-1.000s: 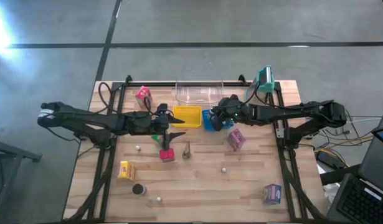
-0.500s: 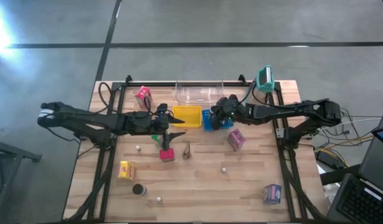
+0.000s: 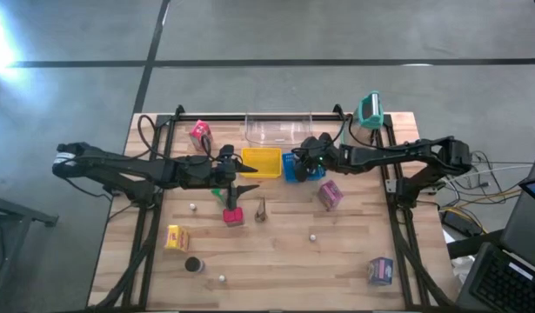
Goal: Pick & Place Kitchen Items
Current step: Put the black food coloring bottle into the blue bin, then put the red food coloring bottle into the blue bin
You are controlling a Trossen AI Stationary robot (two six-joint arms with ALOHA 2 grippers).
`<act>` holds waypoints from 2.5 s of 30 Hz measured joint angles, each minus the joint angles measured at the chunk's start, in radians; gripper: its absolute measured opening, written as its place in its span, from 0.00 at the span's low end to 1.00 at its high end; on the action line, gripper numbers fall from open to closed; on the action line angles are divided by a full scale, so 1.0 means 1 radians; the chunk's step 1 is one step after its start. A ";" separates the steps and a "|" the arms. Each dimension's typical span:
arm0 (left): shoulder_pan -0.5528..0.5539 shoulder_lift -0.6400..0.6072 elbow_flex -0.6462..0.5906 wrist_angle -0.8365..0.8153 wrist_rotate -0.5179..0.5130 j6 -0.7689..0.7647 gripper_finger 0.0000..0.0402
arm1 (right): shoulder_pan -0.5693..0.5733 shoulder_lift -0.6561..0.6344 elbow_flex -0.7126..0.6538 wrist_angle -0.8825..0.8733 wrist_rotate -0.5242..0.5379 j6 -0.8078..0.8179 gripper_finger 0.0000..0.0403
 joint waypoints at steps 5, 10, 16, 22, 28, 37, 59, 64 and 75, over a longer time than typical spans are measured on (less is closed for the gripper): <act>-0.001 0.000 0.000 0.000 0.000 0.000 0.54 | -0.001 0.003 0.000 0.001 0.001 0.000 0.12; -0.001 0.000 0.000 0.000 0.000 0.000 0.54 | -0.001 -0.003 0.000 -0.005 -0.002 -0.004 0.20; -0.001 0.000 0.000 0.000 0.000 0.000 0.54 | -0.001 -0.026 0.000 -0.008 -0.002 -0.026 0.27; 0.000 0.000 0.000 0.000 0.000 0.000 0.54 | 0.009 -0.102 -0.001 -0.032 -0.001 -0.044 0.30; 0.000 0.000 0.000 0.000 0.000 0.000 0.54 | 0.072 -0.250 -0.001 -0.032 -0.001 -0.082 0.27; 0.000 0.000 0.000 -0.003 0.000 0.000 0.54 | 0.173 -0.426 -0.001 -0.066 -0.001 -0.112 0.18; 0.000 0.000 0.000 -0.003 0.000 0.000 0.54 | 0.510 -0.434 0.000 -0.085 0.001 -0.089 0.17; -0.001 0.000 0.000 -0.003 0.000 0.000 0.54 | 0.621 -0.434 0.000 -0.129 0.001 0.007 0.14; 0.000 0.000 0.000 -0.008 0.000 0.000 0.54 | 0.807 -0.350 0.000 -0.253 0.076 0.324 0.16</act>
